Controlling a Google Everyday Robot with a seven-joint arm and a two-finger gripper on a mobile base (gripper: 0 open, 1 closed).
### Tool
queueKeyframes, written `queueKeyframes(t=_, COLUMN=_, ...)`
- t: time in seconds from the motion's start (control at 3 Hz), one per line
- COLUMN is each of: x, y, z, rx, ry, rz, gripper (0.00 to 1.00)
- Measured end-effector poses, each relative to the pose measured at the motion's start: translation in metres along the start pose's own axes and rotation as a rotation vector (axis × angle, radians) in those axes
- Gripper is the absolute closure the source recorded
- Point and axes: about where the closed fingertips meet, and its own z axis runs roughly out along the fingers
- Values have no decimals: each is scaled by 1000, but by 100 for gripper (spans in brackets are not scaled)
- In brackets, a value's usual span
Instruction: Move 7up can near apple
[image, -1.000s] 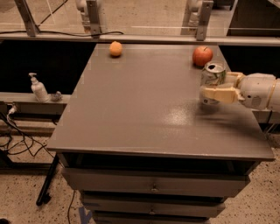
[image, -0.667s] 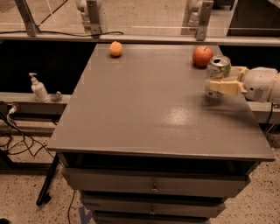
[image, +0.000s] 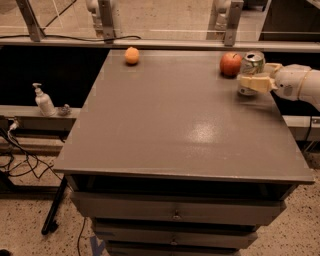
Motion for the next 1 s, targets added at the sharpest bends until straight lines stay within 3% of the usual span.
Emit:
queueKeyframes(t=0.33, x=5, y=-37, z=7, rx=95, ry=8, rz=-5, gripper=100)
queueKeyframes(t=0.67, x=8, y=-59, z=9, rx=163, ry=-4, rz=13, gripper=100)
queueKeyframes(t=1.0, x=18, y=-68, z=14, rx=204, ry=-34, rz=76, gripper=100)
